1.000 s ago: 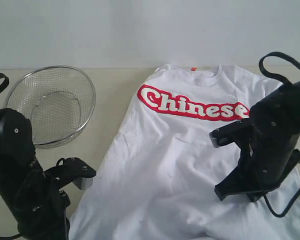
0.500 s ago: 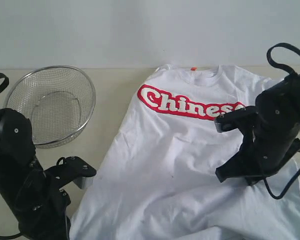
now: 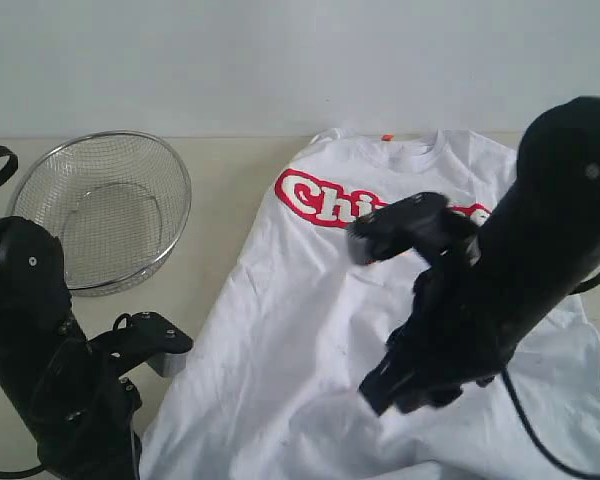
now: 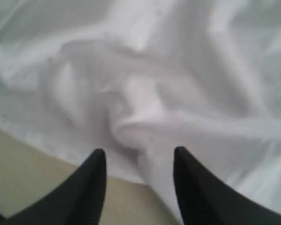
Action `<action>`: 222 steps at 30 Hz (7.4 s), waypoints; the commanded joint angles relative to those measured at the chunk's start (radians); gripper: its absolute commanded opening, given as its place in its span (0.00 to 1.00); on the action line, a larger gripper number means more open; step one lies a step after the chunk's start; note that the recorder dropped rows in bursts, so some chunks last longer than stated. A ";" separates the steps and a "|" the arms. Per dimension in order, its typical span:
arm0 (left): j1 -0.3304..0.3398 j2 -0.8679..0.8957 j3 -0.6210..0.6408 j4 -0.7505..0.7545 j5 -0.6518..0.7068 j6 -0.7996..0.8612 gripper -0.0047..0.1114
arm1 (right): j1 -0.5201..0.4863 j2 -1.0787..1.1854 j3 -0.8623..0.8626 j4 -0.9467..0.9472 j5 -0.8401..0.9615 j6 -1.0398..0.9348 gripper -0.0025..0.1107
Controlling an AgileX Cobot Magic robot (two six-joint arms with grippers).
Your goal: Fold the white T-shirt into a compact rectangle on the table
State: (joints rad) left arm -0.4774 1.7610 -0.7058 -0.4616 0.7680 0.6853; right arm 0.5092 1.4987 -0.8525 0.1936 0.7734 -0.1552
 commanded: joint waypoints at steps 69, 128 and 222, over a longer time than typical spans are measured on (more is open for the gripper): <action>-0.001 -0.010 0.004 -0.018 -0.014 -0.008 0.08 | 0.209 0.189 0.004 -0.099 0.002 -0.168 0.47; -0.001 -0.010 0.002 -0.020 -0.014 -0.006 0.08 | 0.173 0.004 0.028 -0.109 0.083 -0.054 0.09; -0.102 0.090 -0.157 -0.169 -0.016 0.131 0.08 | -0.139 -0.081 0.317 0.001 0.264 0.040 0.02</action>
State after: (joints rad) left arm -0.5706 1.8503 -0.8646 -0.6263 0.7582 0.8125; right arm 0.3677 1.3776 -0.5423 0.1627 1.0597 -0.0720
